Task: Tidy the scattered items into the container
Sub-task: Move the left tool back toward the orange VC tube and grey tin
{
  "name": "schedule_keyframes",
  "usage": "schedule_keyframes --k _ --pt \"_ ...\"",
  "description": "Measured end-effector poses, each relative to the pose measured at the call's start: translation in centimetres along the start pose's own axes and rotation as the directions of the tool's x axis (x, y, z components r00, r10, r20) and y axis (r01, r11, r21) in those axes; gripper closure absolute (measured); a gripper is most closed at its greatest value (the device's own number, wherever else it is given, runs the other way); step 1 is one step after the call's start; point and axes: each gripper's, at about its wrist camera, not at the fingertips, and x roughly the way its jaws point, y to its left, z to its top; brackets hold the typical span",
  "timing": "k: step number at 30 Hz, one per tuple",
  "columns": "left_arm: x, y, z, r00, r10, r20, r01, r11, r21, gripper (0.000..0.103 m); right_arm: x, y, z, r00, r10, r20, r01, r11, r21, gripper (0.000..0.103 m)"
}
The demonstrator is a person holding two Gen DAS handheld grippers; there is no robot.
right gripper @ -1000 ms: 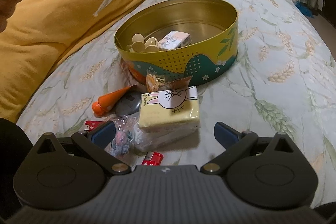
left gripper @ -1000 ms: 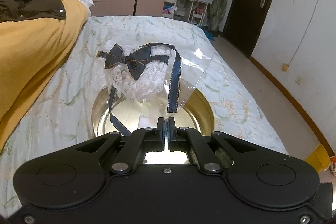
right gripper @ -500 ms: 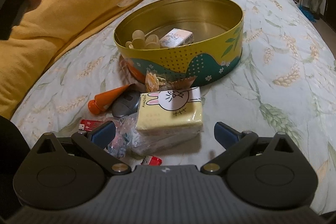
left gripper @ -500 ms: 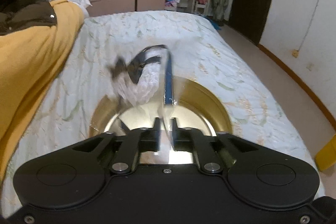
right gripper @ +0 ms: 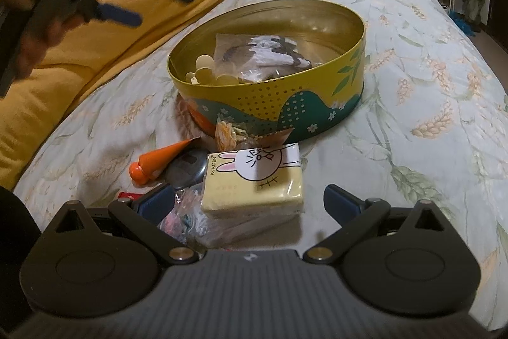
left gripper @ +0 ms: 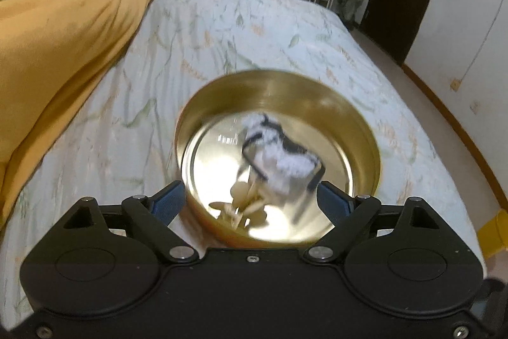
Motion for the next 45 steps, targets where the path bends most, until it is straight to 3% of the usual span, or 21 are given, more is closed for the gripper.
schedule_keyframes --k 21,35,45 --pt "-0.1 1.1 -9.8 0.984 0.001 -0.178 -0.008 0.999 -0.042 0.018 0.5 -0.2 0.3 1.000 -0.015 0.011 0.015 1.000 -0.009 0.001" --pt "2.1 1.6 -12.3 0.966 0.060 -0.253 -0.063 0.998 -0.005 0.020 1.1 -0.1 0.6 1.000 -0.016 0.017 0.017 1.000 -0.025 0.006" --pt "3.0 2.2 -12.4 0.961 0.072 -0.269 -0.087 0.995 -0.044 0.020 1.3 -0.2 0.7 1.000 -0.010 0.013 0.010 1.000 -0.018 0.010"
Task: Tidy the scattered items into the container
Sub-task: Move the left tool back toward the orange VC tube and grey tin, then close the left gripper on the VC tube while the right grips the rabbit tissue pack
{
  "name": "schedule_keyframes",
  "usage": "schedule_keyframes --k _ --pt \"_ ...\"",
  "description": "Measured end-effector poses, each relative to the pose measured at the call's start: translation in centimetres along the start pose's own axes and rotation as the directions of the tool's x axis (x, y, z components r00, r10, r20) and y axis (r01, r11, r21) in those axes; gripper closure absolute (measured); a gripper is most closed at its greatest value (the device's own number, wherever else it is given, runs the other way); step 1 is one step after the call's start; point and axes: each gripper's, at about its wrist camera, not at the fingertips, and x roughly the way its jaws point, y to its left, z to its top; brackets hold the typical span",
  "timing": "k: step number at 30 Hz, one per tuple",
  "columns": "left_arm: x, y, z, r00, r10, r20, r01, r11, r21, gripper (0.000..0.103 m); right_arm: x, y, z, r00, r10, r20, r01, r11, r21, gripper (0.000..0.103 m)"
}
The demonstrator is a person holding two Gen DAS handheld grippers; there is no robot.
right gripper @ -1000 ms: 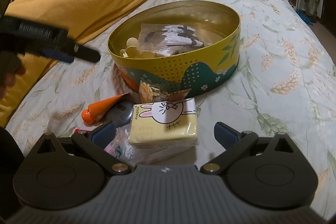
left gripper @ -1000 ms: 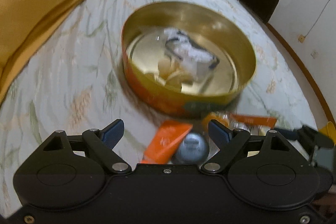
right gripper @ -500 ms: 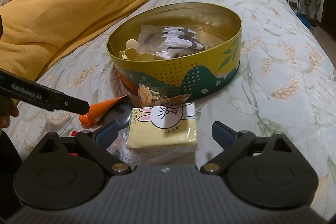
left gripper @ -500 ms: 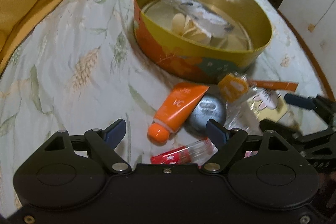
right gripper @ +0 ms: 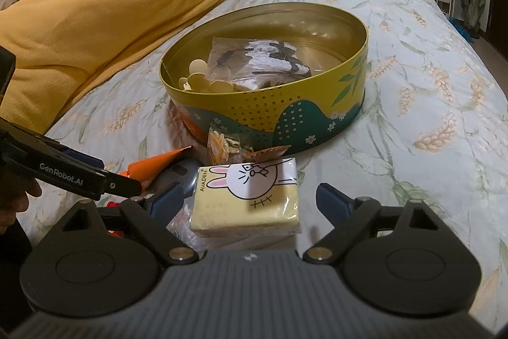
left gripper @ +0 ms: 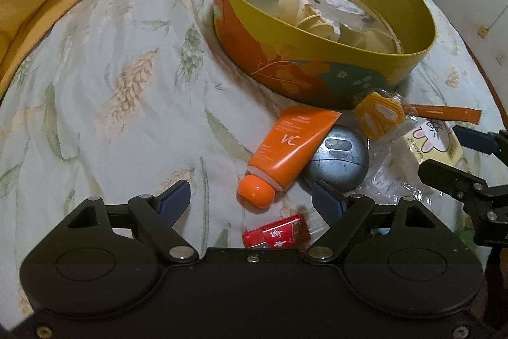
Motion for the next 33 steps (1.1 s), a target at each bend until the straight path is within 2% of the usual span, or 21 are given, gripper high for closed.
schedule_keyframes --k 11,17,20,29,33 --pt "1.0 -0.5 0.0 1.000 0.010 0.013 -0.009 0.999 -0.049 0.020 0.6 0.2 -0.2 0.999 -0.010 -0.031 0.010 1.000 -0.012 0.015" --pt "1.2 -0.1 0.0 1.000 -0.009 0.018 0.010 0.997 -0.082 0.018 1.0 0.6 -0.4 0.999 -0.020 -0.041 0.018 0.999 -0.037 0.030" --pt "1.1 -0.2 -0.1 1.000 -0.010 0.022 0.011 0.997 -0.076 0.018 0.9 0.6 -0.3 0.999 -0.016 -0.035 0.015 0.999 -0.035 0.031" --pt "1.4 -0.3 -0.1 0.997 -0.080 0.007 0.080 0.994 -0.069 0.019 -0.3 -0.3 -0.1 1.000 0.023 -0.005 -0.023 0.999 0.041 0.033" --pt "1.5 0.3 0.2 0.995 -0.093 0.024 0.095 0.991 -0.097 0.024 -0.7 -0.9 0.0 1.000 0.009 0.002 -0.009 0.997 0.071 0.033"
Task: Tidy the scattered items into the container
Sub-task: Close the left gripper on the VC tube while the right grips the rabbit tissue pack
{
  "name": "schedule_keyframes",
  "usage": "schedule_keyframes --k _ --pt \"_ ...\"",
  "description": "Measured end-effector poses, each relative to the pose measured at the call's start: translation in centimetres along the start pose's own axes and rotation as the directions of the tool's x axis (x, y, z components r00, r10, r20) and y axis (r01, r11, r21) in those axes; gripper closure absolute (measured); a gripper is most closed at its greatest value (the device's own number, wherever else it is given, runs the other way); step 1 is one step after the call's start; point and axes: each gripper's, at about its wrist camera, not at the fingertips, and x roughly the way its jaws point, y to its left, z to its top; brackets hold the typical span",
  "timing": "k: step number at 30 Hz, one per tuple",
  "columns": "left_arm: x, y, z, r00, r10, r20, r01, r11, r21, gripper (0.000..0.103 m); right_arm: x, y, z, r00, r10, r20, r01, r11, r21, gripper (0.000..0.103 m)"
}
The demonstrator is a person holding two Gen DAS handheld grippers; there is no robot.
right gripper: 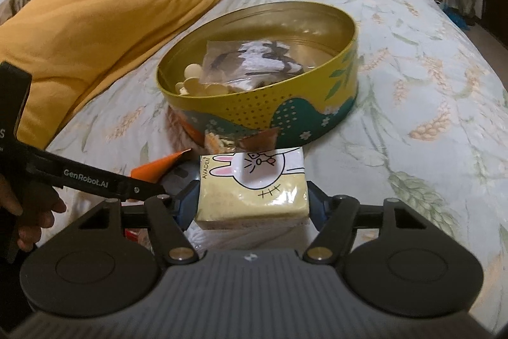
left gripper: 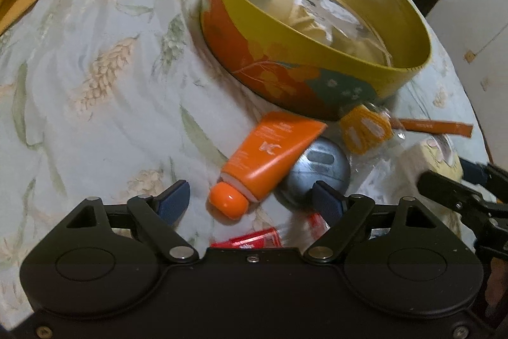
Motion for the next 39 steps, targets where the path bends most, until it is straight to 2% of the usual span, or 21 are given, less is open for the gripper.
schedule_keyframes --k 2,7,10,13,15,17,18,19,21,24,25,27,30,32,35,39 --pt "-0.1 0.3 0.3 1.000 0.018 0.020 -0.017 1.000 -0.014 0.025 -0.2 -0.2 0.0 1.000 -0.006 0.002 0.006 1.000 0.013 0.033" --pt "0.5 0.5 0.5 1.000 -0.004 0.017 0.004 1.000 -0.013 0.021 -0.9 -0.4 -0.1 1.000 -0.023 0.007 0.023 1.000 0.019 0.033" --pt "0.6 1.1 0.5 0.999 -0.014 0.030 0.016 0.999 -0.047 0.024 -1.1 -0.5 -0.2 0.999 -0.031 0.010 0.031 0.999 0.026 0.033" --pt "0.6 1.9 0.4 0.999 -0.026 0.040 0.029 0.996 -0.086 0.030 -1.5 -0.6 -0.2 0.999 -0.038 0.015 0.038 0.999 0.033 0.033" --pt "0.5 2.4 0.3 0.999 -0.019 0.048 0.024 0.993 -0.118 0.042 -1.8 -0.7 -0.2 0.999 -0.043 0.020 0.042 0.998 0.040 0.033" --pt "0.6 3.0 0.3 0.999 -0.005 0.045 0.012 0.988 -0.151 0.049 -2.0 -0.8 -0.2 0.999 -0.048 0.023 0.046 0.998 0.045 0.033" --pt "0.6 3.2 0.3 0.999 -0.008 0.044 0.015 0.986 -0.165 0.049 -2.1 -0.8 -0.2 0.999 -0.048 0.024 0.047 0.998 0.049 0.033" --pt "0.7 3.3 0.4 0.999 -0.011 0.043 0.018 0.986 -0.167 0.047 -2.1 -0.9 -0.2 0.999 -0.047 0.025 0.046 0.998 0.052 0.033" --pt "1.0 2.9 0.5 0.999 -0.026 0.043 0.032 0.990 -0.140 0.033 -2.2 -0.8 -0.2 0.999 -0.047 0.026 0.045 0.998 0.052 0.033" --pt "1.3 2.2 0.6 0.998 0.010 0.069 -0.003 0.994 -0.106 0.029 -2.3 -0.6 -0.3 0.999 -0.046 0.025 0.045 0.998 0.044 0.033" --pt "1.4 2.2 0.6 0.997 0.013 0.070 -0.005 0.994 -0.105 0.031 -2.3 -0.5 -0.3 0.999 -0.046 0.025 0.045 0.998 0.041 0.033" --pt "1.6 2.0 0.6 0.997 0.033 0.063 -0.028 0.996 -0.087 0.046 -2.5 -0.4 -0.3 0.999 -0.046 0.029 0.045 0.998 0.041 0.033" --pt "1.5 2.0 0.4 0.997 0.050 0.067 -0.045 0.996 -0.082 0.061 -2.9 -0.5 -0.3 0.998 -0.048 0.035 0.046 0.998 0.045 0.033" --pt "1.2 2.2 0.3 0.996 0.053 0.071 -0.047 0.995 -0.093 0.068 -3.0 -0.6 -0.3 0.998 -0.049 0.038 0.047 0.998 0.048 0.033" --pt "0.7 2.9 0.2 0.996 0.034 0.078 -0.023 0.990 -0.139 0.070 -3.1 -0.6 -0.3 0.998 -0.050 0.042 0.048 0.998 0.049 0.033" --pt "-0.1 4.4 -0.2 0.997 -0.005 0.075 0.023 0.969 -0.246 0.070 -3.2 -0.6 -0.3 0.998 -0.049 0.044 0.047 0.998 0.046 0.033"
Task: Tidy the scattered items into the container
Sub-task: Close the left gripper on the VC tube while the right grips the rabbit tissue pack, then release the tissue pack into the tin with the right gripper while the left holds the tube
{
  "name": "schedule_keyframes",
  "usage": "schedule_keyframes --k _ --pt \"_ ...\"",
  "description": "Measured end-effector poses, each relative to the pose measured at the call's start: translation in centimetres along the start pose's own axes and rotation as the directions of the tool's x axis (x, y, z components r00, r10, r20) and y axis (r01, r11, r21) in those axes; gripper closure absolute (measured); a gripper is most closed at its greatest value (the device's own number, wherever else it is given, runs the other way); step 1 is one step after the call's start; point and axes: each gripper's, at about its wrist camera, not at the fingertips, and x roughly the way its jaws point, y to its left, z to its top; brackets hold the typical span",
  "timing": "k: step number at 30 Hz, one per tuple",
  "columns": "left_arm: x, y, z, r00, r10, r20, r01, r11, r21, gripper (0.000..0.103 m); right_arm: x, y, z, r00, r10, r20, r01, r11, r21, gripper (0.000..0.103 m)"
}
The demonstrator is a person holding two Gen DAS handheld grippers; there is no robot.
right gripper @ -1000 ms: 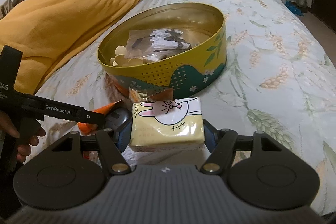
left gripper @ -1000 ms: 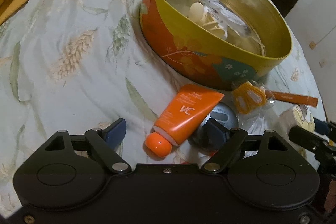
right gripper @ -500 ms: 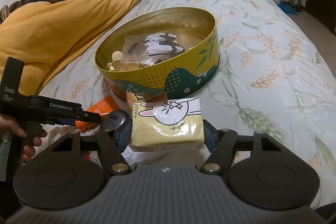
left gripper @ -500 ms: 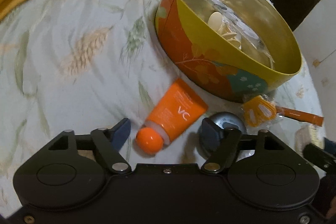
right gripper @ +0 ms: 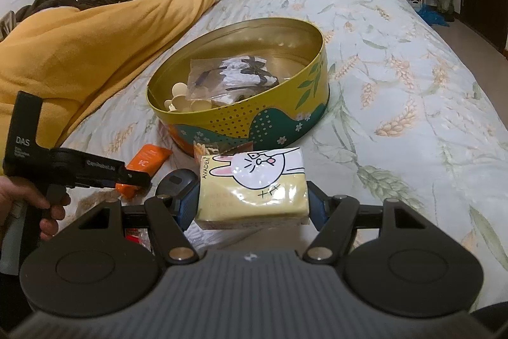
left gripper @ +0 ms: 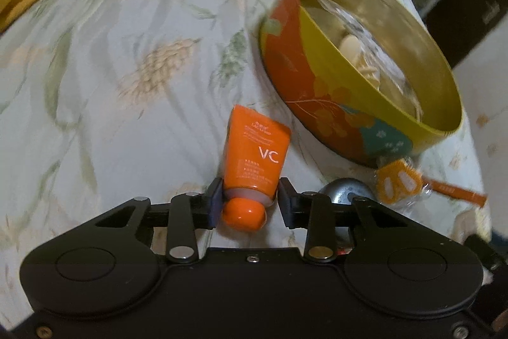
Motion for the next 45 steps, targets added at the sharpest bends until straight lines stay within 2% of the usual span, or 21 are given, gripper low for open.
schedule_keyframes --k 2,9,14,20,31,45 --pt "-0.7 0.3 -0.2 1.000 -0.011 0.005 0.011 1.000 -0.027 0.070 -0.1 0.0 0.0 1.000 0.001 0.003 -0.001 1.000 0.001 0.033" --pt "-2.2 -0.2 -1.5 1.000 -0.015 0.017 0.015 1.000 -0.015 0.070 -0.4 -0.4 0.2 1.000 0.001 0.000 -0.001 1.000 0.020 0.033" --pt "-3.9 -1.3 -2.4 0.997 -0.008 0.081 0.004 0.999 0.052 0.070 -0.8 -0.9 0.6 1.000 -0.003 0.001 0.003 0.999 0.039 0.033" --pt "-4.6 -2.3 -2.9 0.994 -0.017 0.108 0.005 0.994 0.109 0.070 -1.6 -1.7 1.7 1.000 -0.023 0.007 0.023 0.999 0.045 0.033" --pt "-5.4 -2.5 -3.5 0.990 -0.021 0.139 0.003 0.992 0.128 0.070 -3.0 -2.5 6.6 0.998 -0.005 0.061 0.003 0.999 0.045 0.034" --pt "-5.0 -2.6 -3.7 0.993 -0.034 0.114 0.019 0.991 0.134 0.070 -3.0 0.5 12.6 0.991 0.053 0.120 -0.047 0.998 -0.052 0.034"
